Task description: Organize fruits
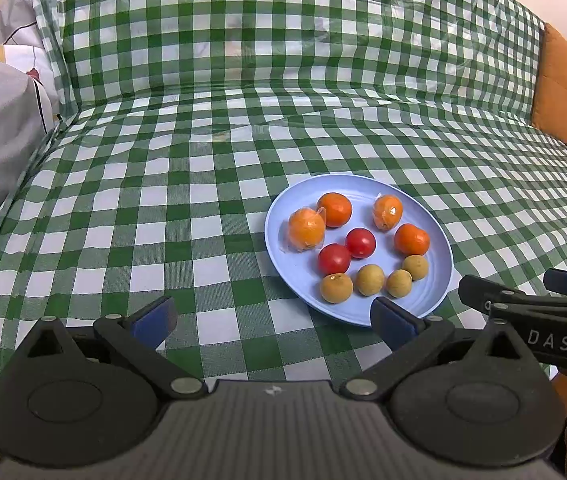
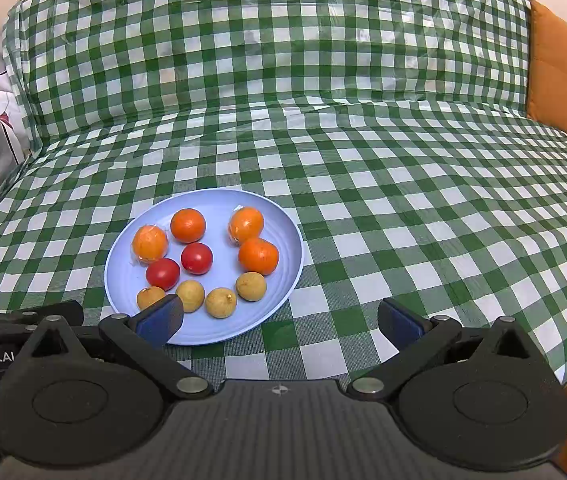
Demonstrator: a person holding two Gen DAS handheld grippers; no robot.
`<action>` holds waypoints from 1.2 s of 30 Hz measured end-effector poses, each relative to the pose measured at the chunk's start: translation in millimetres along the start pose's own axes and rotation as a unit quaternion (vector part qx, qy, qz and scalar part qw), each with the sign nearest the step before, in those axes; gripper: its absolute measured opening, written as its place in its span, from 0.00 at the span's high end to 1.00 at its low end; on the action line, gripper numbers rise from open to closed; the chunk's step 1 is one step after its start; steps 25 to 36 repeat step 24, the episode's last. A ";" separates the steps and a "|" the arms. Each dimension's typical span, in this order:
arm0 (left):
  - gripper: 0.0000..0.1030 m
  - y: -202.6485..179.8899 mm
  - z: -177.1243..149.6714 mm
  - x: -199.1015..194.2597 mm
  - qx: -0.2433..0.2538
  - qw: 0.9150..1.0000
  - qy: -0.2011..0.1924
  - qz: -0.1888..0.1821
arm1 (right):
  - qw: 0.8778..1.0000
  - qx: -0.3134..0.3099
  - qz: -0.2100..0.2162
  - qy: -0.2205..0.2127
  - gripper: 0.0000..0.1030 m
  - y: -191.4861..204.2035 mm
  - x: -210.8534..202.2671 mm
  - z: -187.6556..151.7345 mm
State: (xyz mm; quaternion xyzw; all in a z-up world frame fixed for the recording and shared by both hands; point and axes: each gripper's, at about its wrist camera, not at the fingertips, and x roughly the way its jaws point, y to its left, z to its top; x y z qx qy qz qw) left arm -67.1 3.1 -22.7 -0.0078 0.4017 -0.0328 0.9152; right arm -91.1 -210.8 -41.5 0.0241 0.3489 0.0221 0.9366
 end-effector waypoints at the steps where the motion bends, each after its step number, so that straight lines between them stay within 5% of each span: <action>1: 0.00 -0.2 -0.2 0.5 -0.001 1.000 0.001 -0.001 | 1.000 0.000 0.000 0.000 0.01 0.0 0.1 -0.2; 36: 0.00 0.1 9.0 8.3 -0.018 1.000 0.009 -0.022 | 1.000 0.017 0.023 0.003 0.01 -8.0 7.7 9.1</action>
